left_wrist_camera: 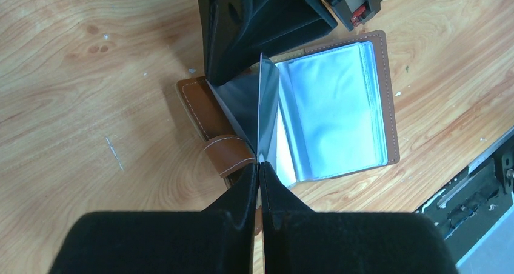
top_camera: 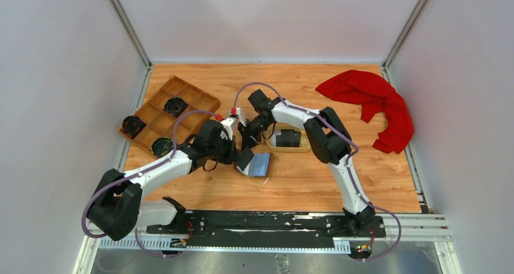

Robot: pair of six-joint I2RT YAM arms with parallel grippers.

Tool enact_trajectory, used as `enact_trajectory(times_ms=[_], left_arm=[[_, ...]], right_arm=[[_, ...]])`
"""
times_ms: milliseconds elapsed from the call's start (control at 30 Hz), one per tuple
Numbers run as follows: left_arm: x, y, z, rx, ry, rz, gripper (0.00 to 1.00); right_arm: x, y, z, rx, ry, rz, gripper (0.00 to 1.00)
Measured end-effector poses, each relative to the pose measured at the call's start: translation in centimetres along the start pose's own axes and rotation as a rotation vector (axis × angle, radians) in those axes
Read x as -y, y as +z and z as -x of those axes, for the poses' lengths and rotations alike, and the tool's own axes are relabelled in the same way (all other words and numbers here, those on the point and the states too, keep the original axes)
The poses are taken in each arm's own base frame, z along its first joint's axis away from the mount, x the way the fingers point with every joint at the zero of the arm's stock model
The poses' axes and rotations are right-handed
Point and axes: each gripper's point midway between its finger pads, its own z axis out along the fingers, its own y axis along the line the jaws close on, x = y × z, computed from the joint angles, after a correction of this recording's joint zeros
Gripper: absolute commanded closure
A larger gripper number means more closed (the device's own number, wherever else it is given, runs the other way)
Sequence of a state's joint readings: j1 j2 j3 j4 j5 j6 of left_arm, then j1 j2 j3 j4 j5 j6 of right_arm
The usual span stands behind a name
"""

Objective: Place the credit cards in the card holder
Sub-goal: Insert the credit card into the card holder.

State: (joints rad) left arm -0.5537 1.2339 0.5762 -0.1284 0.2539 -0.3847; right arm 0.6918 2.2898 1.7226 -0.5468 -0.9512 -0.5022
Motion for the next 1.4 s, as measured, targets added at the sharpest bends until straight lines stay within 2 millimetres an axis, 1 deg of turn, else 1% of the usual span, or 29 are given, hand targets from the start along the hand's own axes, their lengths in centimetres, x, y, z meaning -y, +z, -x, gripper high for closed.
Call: enact_trajectory(times_ms=[100, 200, 333, 500, 567, 667, 700, 767, 833, 867, 933, 967, 1100, 1167, 1267, 1400], left_arm=[[0.0, 0.0, -0.1, -0.002, -0.001, -0.002, 1.00], [0.1, 0.0, -0.2, -0.005, -0.002, -0.005, 1.00], [0.1, 0.2, -0.3, 0.002, -0.007, -0.010, 1.00], [0.1, 0.2, -0.3, 0.009, -0.012, -0.012, 1.00], [0.1, 0.3, -0.2, 0.012, -0.013, -0.014, 1.00], [0.2, 0.3, -0.3, 0.021, -0.026, -0.020, 1.00], [0.2, 0.3, -0.2, 0.025, -0.029, -0.023, 1.00], [0.4, 0.3, -0.2, 0.032, -0.041, -0.033, 1.00], [0.6, 0.4, -0.2, 0.033, -0.057, -0.042, 1.00], [0.7, 0.4, -0.2, 0.034, -0.064, -0.048, 1.00], [0.9, 0.3, -0.1, 0.038, -0.078, -0.055, 1.00], [1.0, 0.2, -0.1, 0.044, -0.085, -0.060, 1.00], [1.4, -0.4, 0.3, 0.083, -0.121, -0.094, 1.00], [1.3, -0.7, 0.6, 0.101, -0.149, -0.110, 1.00], [1.3, -0.9, 0.7, 0.118, -0.193, -0.134, 1.00], [1.7, -1.5, 1.0, 0.144, -0.230, -0.173, 1.00]], right_arm=[[-0.2, -0.3, 0.2, 0.005, -0.016, 0.000, 0.81], [-0.6, -1.2, 0.9, 0.022, -0.033, -0.005, 0.73], [-1.6, -3.4, 2.9, 0.069, -0.075, -0.021, 0.66], [-3.5, -6.6, 5.1, 0.129, -0.167, -0.047, 0.65], [-4.3, -7.5, 5.3, 0.147, -0.212, -0.046, 0.67], [-6.6, -8.1, 4.1, 0.164, -0.310, -0.004, 0.68], [-7.5, -8.0, 3.3, 0.161, -0.362, 0.007, 0.68], [-9.3, -7.3, 1.0, 0.131, -0.469, 0.036, 0.74], [-10.4, -5.9, -0.7, 0.091, -0.536, 0.061, 0.81], [-10.5, -5.2, -1.4, 0.067, -0.559, 0.069, 0.82], [-10.3, -3.9, -2.6, 0.023, -0.573, 0.075, 0.83], [-9.7, -3.4, -3.1, 0.002, -0.577, 0.065, 0.83], [-7.2, -2.8, -4.5, -0.060, -0.592, -0.004, 0.83], [-6.4, -2.7, -5.0, -0.082, -0.600, -0.034, 0.83], [-5.6, -2.7, -5.0, -0.097, -0.619, -0.070, 0.82], [-4.9, -2.5, -4.4, -0.101, -0.646, -0.110, 0.81]])
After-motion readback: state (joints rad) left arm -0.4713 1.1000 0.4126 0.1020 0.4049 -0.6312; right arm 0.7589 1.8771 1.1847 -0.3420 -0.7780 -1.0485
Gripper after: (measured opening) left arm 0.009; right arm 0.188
